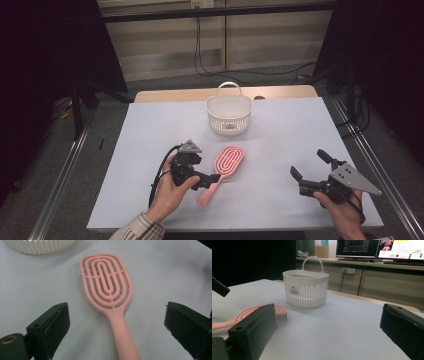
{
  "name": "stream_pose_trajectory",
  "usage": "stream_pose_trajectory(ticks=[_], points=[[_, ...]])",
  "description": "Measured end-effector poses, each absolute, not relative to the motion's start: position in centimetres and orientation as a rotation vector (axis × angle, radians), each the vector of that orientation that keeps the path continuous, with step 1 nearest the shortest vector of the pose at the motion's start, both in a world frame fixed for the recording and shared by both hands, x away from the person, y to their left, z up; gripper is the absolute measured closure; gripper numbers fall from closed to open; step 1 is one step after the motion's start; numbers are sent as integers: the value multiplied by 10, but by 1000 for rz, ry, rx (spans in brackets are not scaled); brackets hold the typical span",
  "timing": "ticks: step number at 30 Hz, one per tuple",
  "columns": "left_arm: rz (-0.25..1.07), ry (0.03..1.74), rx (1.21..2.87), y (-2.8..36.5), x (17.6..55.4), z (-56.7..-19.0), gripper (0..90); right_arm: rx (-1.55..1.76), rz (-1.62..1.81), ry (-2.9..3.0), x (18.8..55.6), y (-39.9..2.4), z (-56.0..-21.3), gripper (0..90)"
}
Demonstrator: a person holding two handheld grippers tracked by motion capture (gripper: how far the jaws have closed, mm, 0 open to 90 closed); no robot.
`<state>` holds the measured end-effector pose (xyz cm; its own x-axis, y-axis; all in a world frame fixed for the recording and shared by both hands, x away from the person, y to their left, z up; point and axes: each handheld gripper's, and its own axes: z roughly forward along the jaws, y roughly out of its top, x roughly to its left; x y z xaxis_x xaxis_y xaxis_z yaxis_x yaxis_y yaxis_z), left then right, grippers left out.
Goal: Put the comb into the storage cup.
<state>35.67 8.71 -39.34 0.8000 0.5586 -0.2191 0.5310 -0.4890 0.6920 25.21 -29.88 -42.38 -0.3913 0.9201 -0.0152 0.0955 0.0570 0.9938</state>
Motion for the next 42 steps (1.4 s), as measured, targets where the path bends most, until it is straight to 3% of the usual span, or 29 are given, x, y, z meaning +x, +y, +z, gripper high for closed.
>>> stream_pose_trajectory(ticks=[19, 42], points=[[-47, 837, 2275, 61, 378, -400, 91, 1041, 1414, 1604, 252, -299, -424, 1], [-52, 822, 2360, 31, 402, -399, 71, 1043, 1419, 1601, 252, -300, -424, 1]])
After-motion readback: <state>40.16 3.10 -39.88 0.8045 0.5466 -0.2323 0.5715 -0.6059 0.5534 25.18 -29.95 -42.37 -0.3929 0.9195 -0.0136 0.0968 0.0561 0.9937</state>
